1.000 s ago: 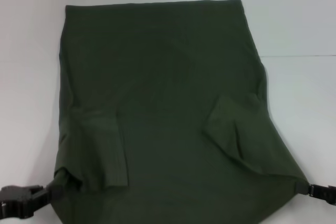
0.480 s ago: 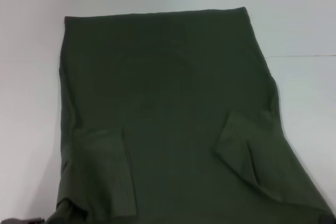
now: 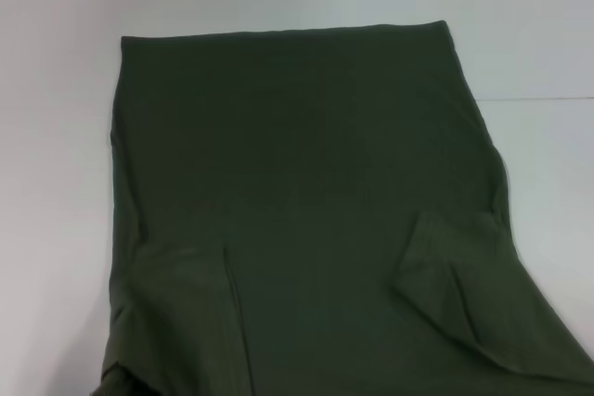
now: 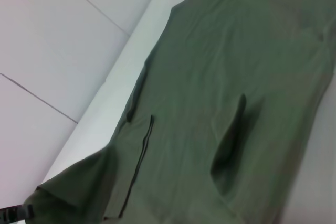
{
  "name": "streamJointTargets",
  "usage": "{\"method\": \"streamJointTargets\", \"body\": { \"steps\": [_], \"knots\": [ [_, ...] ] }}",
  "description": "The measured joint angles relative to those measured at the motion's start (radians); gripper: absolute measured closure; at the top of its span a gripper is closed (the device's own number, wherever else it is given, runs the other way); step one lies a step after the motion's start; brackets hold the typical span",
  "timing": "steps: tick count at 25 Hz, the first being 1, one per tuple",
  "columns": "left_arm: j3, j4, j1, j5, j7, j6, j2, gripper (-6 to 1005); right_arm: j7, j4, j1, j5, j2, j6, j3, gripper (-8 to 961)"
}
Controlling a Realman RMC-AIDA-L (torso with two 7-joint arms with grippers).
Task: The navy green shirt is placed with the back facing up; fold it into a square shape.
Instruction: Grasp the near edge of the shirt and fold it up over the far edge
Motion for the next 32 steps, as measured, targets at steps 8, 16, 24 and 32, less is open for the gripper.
{"method": "streamJointTargets", "body": {
  "steps": [8,16,24,32],
  "knots": [
    [-0.007,-0.125,-0.131,-0.001,-0.04,-0.085,0.067,942,-0.011,0.013,0.1,0.006,0.014,0.016,0.127,876],
    [-0.008,-0.165,-0.284,-0.01,-0.055,-0.19,0.11,934,0.037,0.032,0.238,0.012,0.002,0.094,0.176,870],
    [-0.035,-0.168,-0.4,-0.053,-0.089,-0.39,0.106,926,0.084,0.038,0.4,0.05,-0.021,0.264,0.177,864],
    [-0.029,-0.189,-0.475,-0.12,-0.101,-0.619,0.092,918,0.141,0.051,0.549,0.056,-0.032,0.519,0.127,857]
  ]
}}
